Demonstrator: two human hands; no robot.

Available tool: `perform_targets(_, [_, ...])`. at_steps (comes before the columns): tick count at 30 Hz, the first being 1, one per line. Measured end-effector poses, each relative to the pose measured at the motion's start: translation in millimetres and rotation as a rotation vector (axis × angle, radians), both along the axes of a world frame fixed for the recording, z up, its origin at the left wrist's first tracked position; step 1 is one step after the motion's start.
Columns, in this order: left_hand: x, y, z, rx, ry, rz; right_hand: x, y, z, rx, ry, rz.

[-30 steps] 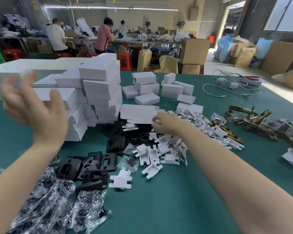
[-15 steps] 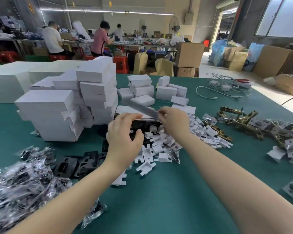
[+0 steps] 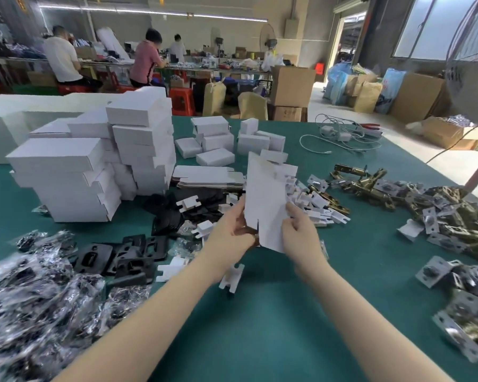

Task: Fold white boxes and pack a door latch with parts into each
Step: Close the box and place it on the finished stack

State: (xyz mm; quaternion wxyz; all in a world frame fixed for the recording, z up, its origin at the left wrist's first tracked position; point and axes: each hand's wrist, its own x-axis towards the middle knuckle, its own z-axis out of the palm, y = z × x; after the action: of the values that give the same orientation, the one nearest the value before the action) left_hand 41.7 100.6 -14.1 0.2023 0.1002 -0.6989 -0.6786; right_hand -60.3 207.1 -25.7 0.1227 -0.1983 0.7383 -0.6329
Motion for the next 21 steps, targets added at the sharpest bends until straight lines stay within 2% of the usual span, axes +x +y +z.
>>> perform_targets(3, [-3.8, 11.3, -10.5, 0.15, 0.006, 0.047, 13.1, 2.7, -8.3, 0.015, 0.014, 0.036])
perform_targets(8, [-4.5, 6.9, -15.8, 0.357, 0.081, -0.075, 20.3, 2.0, -10.0, -0.029, 0.016, 0.102])
perform_targets(13, [-4.0, 9.6, -20.2, 0.266, 0.077, -0.034, 30.7, -4.9, -19.2, 0.005, 0.175, 0.181])
perform_targets(17, [-4.9, 2.8, -28.3, 0.199, 0.095, 0.108, 32.9, -2.8, -20.0, -0.275, 0.005, 0.145])
perform_targets(21, [-5.6, -4.4, -30.0, 0.167, 0.09, 0.231, 26.0, 1.4, -16.5, -0.421, -0.144, 0.061])
